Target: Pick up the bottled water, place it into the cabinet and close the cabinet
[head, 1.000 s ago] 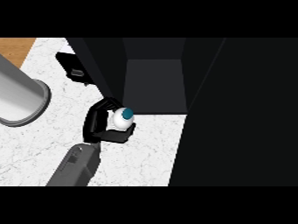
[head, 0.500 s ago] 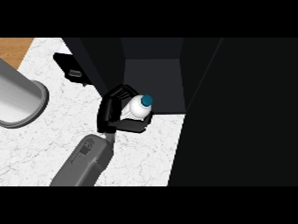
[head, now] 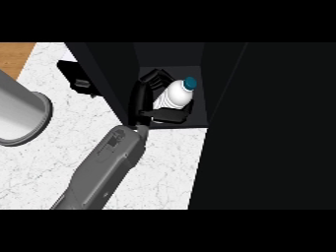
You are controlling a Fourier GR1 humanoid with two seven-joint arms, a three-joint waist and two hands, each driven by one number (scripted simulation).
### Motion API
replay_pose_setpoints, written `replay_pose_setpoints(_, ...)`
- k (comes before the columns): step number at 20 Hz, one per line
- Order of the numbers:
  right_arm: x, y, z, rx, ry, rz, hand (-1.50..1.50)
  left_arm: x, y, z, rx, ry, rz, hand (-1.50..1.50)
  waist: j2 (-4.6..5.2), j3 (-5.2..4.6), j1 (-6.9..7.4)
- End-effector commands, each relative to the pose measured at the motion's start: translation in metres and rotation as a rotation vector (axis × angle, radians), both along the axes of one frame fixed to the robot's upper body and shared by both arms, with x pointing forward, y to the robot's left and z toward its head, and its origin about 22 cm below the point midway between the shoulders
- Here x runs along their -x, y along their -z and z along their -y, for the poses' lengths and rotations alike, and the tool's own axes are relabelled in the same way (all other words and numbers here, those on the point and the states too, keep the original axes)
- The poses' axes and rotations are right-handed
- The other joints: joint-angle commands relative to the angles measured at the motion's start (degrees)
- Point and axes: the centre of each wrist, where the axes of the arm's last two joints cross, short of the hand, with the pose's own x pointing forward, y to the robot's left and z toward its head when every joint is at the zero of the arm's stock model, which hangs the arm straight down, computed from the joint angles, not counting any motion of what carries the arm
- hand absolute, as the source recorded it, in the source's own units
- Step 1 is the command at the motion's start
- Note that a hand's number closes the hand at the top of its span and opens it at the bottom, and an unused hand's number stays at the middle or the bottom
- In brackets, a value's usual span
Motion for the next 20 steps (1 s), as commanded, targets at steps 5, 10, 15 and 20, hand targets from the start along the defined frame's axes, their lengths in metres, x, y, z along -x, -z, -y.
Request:
replay_pose_setpoints(5, 0.01, -0.005, 0.012, 0.0, 0.029, 0.039, -1.5, -0.022, 0.015, -0.005, -0.023, -0.091, -0.053, 1.5, 0.31, 0.01, -0.31)
replay_pose_setpoints(10, 0.012, -0.012, 0.021, -0.011, 0.02, 0.049, -1.5, -0.042, 0.006, -0.006, -0.088, -0.155, -0.049, 1.5, 0.54, 0.01, -0.61)
replay_pose_setpoints(15, 0.007, -0.008, 0.019, -0.001, -0.004, 0.034, -1.5, -0.053, 0.004, -0.011, -0.142, -0.237, -0.061, 1.5, 0.85, -0.02, -1.01)
replay_pose_setpoints(20, 0.011, 0.002, 0.015, -0.005, -0.016, 0.05, -1.5, -0.05, 0.019, -0.019, -0.194, -0.294, -0.037, 1.5, 0.87, -0.01, -2.11)
